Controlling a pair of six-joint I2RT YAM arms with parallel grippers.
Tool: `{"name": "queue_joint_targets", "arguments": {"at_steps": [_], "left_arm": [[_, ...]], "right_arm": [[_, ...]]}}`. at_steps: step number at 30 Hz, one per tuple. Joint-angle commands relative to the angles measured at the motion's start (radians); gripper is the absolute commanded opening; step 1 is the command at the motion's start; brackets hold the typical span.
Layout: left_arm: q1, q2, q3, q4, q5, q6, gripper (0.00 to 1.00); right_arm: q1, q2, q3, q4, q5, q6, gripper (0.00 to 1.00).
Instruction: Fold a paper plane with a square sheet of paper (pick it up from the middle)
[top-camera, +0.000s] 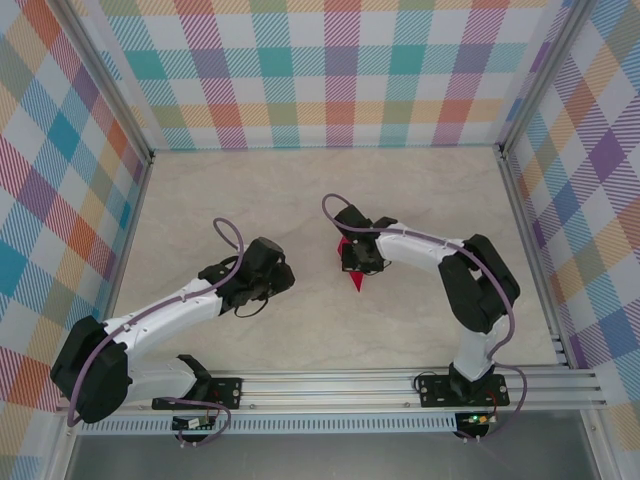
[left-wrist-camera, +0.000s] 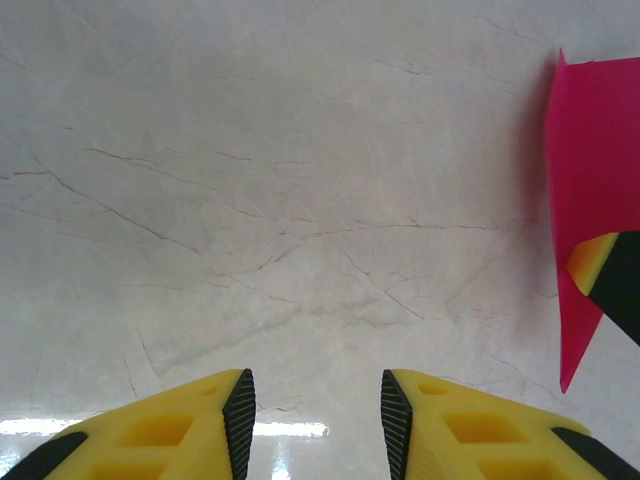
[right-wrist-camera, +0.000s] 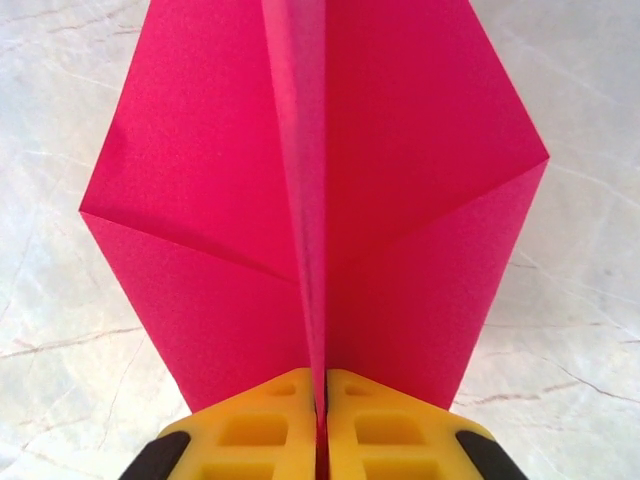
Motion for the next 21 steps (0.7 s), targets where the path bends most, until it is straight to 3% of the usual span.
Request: {"name": "queue_joint_targets", "arguments": {"at_steps": [1,16,21], "left_arm": [[0.014,-0.035,-0.024,-0.023,-0.026,0.007,0.41],[0.021,-0.009,-0.023,-0.014,-0.007,0.01,0.41],[0.02,-0.012,-0.024,-0.015,-0.012,0.01,0.41]], "right_arm": [[0.006,0.046,0.039,-0.044,-0.001,0.023,0.1],[0.007,0.169,0.027,-0.044,-0.03,0.029,0.15],[0.016,0.209,0.059,-0.125,0.028,0.044,0.17]]}}
